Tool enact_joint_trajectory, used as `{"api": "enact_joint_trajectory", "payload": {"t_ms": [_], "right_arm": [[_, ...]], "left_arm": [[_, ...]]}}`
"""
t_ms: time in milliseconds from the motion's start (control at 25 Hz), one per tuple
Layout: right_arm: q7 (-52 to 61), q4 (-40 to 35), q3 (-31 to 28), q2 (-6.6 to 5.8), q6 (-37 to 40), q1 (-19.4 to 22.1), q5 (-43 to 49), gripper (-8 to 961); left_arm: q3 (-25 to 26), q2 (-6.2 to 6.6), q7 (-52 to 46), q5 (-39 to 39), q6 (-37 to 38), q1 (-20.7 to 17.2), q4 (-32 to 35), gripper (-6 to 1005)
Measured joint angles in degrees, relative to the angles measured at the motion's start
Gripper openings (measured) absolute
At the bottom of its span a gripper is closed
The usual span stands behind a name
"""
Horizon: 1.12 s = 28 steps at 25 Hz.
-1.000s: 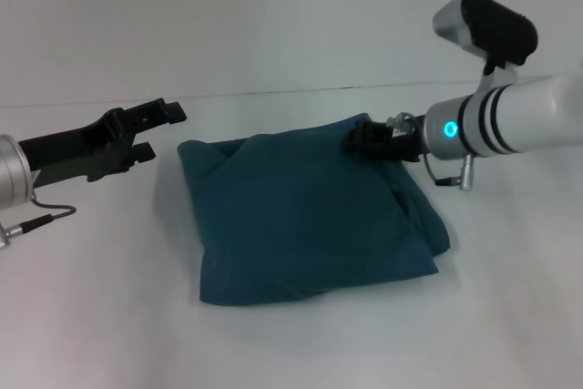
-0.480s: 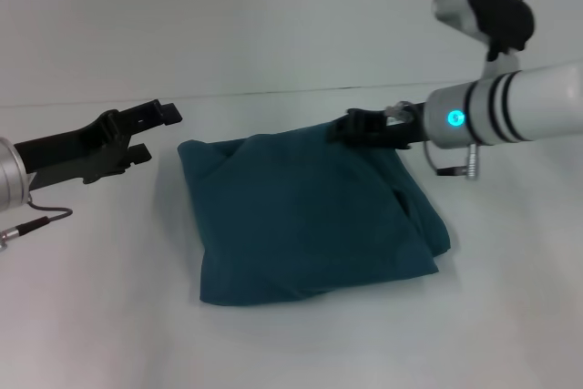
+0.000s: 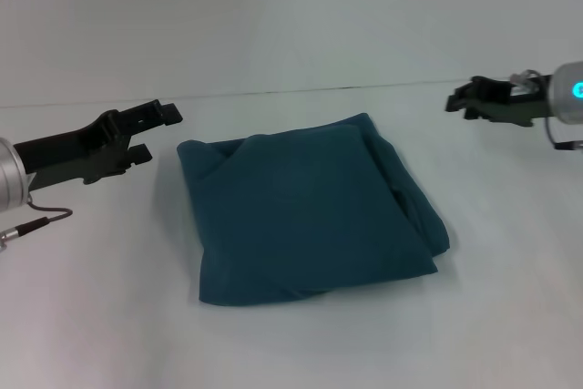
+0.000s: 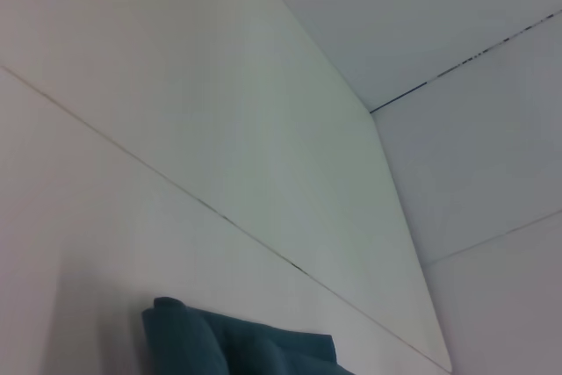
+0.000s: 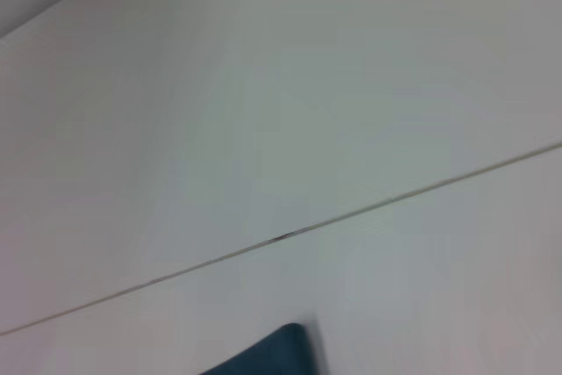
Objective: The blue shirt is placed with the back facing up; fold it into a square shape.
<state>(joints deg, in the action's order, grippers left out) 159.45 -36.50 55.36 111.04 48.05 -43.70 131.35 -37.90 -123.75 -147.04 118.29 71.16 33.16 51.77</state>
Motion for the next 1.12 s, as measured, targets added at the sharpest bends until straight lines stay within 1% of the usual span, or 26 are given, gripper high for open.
{"api": "enact_joint_trajectory", "payload": {"t_ms": [80, 200, 320, 400, 440, 480, 560, 600, 680, 760, 840, 960, 1080, 1120], "right_arm": [[0.0, 0.0, -0.8, -0.36, 1.3, 0.2, 0.0, 324], [-0.6, 0.0, -1.9, -0.39, 4.3, 0.3, -0.1, 325], [-5.2, -0.9, -3.9, -0.39, 9.9, 0.7, -1.3, 325], [-13.8, -1.6, -8.3, -0.39, 16.2, 2.0, -4.8, 326], [-19.2, -1.9, -11.0, -0.39, 19.8, 3.1, -7.2, 327], [-22.2, -2.0, -12.8, -0.43, 22.7, 3.9, -9.0, 327], [-29.0, -2.1, -16.6, -0.78, 29.2, 6.2, -13.3, 328], [-32.8, -2.2, -18.1, -1.18, 33.4, 7.6, -15.4, 348], [-38.6, -2.3, -19.7, -1.73, 39.2, 9.6, -17.8, 387], [-44.3, -2.7, -20.9, -1.88, 45.3, 11.8, -19.3, 427], [-47.9, -3.9, -21.2, -1.18, 48.9, 14.1, -19.5, 467], [-50.0, -6.4, -20.6, 0.84, 51.4, 17.3, -18.5, 526], [-51.2, -6.8, -20.3, 2.28, 53.5, 18.4, -15.3, 757], [-51.7, -6.7, -20.2, 2.61, 54.1, 18.4, -14.0, 768]], "left_arm": [[-0.1, 0.00, 0.0, 0.0, 0.0, 0.1, 0.0, 937], [-0.2, 0.03, -0.1, 0.0, 0.2, 0.2, 0.0, 936], [0.2, 0.73, 3.3, 0.1, 3.2, 0.3, 0.0, 936], [1.7, 1.69, 9.3, -0.2, 8.1, 0.4, 0.1, 936], [2.9, 2.10, 12.8, -0.3, 11.3, 0.4, 0.3, 936], [4.6, 2.46, 16.8, -0.6, 14.8, 0.5, 0.5, 936], [7.1, 2.85, 22.5, -1.2, 19.8, 0.3, 1.0, 936], [8.0, 3.02, 24.1, -1.4, 21.3, 0.1, 1.2, 936], [8.9, 3.63, 27.3, -1.5, 25.1, -0.2, 1.4, 936], [8.9, 4.09, 30.2, -0.7, 28.5, -0.6, 1.5, 937], [8.6, 4.04, 33.5, 0.2, 31.2, -1.1, 1.9, 937], [7.2, 3.52, 37.3, 0.8, 34.3, -2.6, 2.7, 937], [5.7, 3.39, 37.7, 3.0, 36.7, -2.9, 2.9, 937], [5.2, 3.39, 37.4, 4.0, 37.5, -2.7, 2.9, 937]]}}
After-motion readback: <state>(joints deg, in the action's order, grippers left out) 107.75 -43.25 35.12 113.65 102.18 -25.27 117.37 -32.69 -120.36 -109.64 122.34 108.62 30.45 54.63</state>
